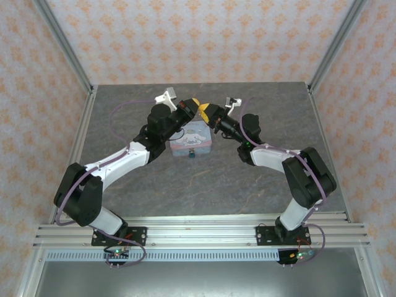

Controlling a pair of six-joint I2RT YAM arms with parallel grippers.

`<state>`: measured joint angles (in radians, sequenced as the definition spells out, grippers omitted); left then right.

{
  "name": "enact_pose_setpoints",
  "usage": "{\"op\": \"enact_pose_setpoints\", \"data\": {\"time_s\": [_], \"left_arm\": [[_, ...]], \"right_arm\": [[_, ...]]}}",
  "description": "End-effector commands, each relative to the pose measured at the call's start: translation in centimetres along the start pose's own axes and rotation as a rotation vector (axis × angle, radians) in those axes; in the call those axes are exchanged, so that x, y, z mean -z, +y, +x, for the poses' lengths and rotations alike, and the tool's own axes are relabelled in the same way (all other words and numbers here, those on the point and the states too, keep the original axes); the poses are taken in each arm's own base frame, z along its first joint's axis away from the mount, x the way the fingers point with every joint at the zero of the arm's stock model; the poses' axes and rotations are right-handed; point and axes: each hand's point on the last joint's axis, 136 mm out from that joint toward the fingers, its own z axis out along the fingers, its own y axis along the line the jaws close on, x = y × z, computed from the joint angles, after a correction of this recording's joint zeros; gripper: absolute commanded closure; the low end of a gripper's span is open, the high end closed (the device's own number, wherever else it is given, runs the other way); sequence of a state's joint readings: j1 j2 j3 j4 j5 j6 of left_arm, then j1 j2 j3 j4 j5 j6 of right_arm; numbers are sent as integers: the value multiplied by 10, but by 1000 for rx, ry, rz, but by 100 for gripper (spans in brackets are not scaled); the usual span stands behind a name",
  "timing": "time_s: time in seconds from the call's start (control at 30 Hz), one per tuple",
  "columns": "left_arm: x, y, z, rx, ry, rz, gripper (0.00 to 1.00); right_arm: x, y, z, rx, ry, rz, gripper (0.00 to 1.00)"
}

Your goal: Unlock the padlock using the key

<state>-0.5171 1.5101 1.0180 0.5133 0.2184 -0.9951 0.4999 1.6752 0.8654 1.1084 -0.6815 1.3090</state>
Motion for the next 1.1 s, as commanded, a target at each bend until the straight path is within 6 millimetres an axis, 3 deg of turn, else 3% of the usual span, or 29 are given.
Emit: {"op": "enact_pose_setpoints", "data": {"time_s": [0.0,0.2,0.5,1.07], "left_arm": [[-2,0,-1,-8,-26,6,100],[-2,2,-1,-7,-27,1,100],[-1,4,0,-6,-27,-5,100],[15,7,1,14,-29,-7,100]], "right_arm": [[0,20,9,29,35,-72,79],[-1,22,11,30,43,-76,79],[0,17,11,32,37,-63,100],[9,-2,-4,41,-18,-8,100]]}}
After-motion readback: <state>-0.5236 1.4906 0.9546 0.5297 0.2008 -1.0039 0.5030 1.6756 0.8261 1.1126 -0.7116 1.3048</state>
